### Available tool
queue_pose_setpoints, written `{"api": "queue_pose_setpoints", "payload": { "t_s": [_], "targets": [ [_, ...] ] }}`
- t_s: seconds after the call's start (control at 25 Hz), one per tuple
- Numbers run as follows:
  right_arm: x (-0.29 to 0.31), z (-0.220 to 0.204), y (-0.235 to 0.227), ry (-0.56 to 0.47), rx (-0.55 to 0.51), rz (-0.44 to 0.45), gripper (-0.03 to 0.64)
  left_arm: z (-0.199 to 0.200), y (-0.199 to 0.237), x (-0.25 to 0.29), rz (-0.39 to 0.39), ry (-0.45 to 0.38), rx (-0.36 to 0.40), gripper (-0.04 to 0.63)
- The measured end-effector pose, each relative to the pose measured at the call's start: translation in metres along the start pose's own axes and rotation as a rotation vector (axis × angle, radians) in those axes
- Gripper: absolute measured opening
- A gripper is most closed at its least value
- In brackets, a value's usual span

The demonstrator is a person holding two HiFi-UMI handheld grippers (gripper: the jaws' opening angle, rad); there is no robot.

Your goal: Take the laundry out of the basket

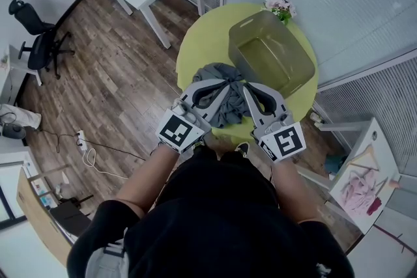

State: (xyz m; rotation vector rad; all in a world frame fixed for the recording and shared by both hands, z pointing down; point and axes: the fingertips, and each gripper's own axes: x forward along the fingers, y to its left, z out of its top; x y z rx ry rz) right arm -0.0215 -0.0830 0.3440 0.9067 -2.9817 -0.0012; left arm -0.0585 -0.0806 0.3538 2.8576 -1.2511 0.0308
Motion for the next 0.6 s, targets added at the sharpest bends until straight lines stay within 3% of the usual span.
{"api": "queue_pose_setpoints", "payload": {
  "t_s": [0.6],
  "targets": [
    [-0.0043, -0.0092, 0.0037, 0.022, 0.005, -0.009, 0.023, -0.0069, -0.003, -0.0037, -0.007, 0.041, 0.01, 0.009]
  ]
}}
